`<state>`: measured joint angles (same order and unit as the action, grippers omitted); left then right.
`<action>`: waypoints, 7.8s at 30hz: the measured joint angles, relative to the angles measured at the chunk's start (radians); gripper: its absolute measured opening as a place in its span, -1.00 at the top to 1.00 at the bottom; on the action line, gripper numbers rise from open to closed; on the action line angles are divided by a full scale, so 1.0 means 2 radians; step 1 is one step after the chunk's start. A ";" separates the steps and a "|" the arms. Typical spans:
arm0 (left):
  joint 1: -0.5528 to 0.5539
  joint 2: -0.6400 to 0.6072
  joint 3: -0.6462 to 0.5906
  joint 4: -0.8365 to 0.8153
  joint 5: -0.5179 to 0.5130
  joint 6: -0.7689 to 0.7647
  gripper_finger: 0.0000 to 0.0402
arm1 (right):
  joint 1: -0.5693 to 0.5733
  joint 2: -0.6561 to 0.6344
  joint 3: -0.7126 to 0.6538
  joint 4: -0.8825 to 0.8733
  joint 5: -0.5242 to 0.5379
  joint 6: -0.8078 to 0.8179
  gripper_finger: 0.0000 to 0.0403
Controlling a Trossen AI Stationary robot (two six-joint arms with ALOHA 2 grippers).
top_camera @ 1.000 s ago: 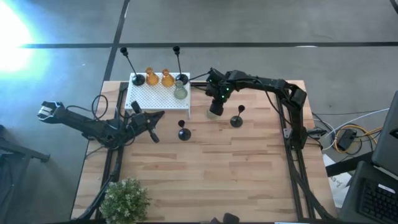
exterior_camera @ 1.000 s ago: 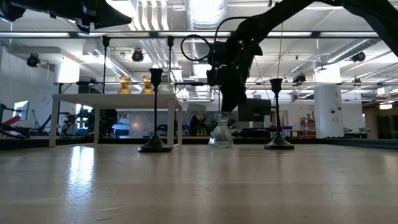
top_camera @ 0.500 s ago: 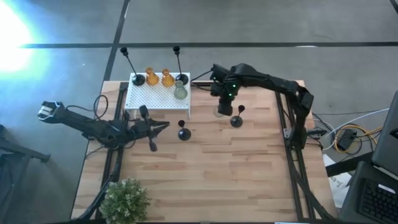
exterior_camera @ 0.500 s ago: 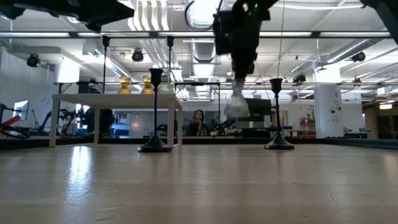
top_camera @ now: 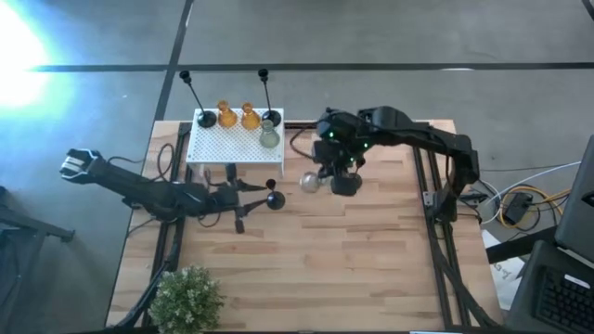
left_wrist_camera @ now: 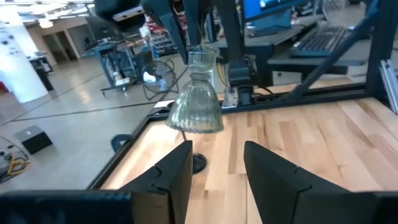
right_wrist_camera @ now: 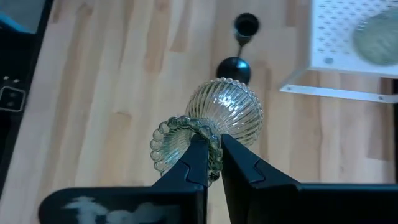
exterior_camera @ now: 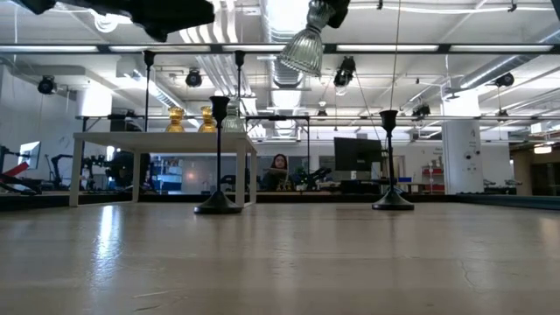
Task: Pick & Place candle stick holders
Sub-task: Put the transparent candle holder on the shelf
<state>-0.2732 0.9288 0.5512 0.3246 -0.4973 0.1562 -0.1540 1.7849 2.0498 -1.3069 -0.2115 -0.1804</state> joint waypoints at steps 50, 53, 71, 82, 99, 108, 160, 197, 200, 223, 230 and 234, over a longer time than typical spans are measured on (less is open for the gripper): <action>0.114 0.285 0.265 -0.056 0.230 -0.030 0.22 | 0.044 0.006 -0.009 0.011 -0.002 0.010 0.93; 0.115 0.285 0.268 -0.057 0.237 -0.033 0.12 | 0.044 0.006 -0.009 0.017 -0.002 0.010 0.93; 0.121 0.286 0.268 -0.063 0.243 -0.026 0.29 | 0.043 0.006 -0.009 0.020 -0.008 0.008 0.93; 0.122 0.286 0.268 -0.063 0.240 -0.041 0.35 | 0.045 0.006 -0.009 0.022 0.000 0.010 0.77; 0.122 0.260 0.264 -0.089 0.221 -0.014 0.35 | 0.045 -0.025 -0.002 -0.024 0.096 0.039 0.01; 0.122 0.249 0.261 -0.095 0.187 -0.008 0.35 | 0.043 -0.073 -0.003 -0.072 0.170 0.086 -0.08; 0.310 -0.233 -0.162 -0.005 -0.253 -0.072 0.35 | 0.044 -0.402 -0.514 0.269 0.225 0.147 -0.08; 0.426 -0.150 -0.181 -0.006 -0.236 -0.171 0.35 | 0.044 -0.400 -0.519 0.274 0.224 0.142 -0.07; 0.426 -0.150 -0.181 -0.006 -0.236 -0.171 0.35 | 0.044 -0.400 -0.519 0.274 0.224 0.142 -0.07; 0.426 -0.150 -0.181 -0.015 -0.208 -0.176 0.25 | 0.044 -0.400 -0.519 0.274 0.223 0.145 -0.07; 0.426 -0.150 -0.181 -0.018 -0.206 -0.169 0.25 | 0.044 -0.400 -0.519 0.274 0.223 0.146 -0.07; 0.426 -0.150 -0.181 -0.024 -0.205 -0.168 0.24 | 0.044 -0.400 -0.519 0.274 0.222 0.147 -0.07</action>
<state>0.5789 0.6296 0.1883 0.2757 -0.9069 -0.1799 -0.0658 0.9840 1.0115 -0.7589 0.2318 0.1127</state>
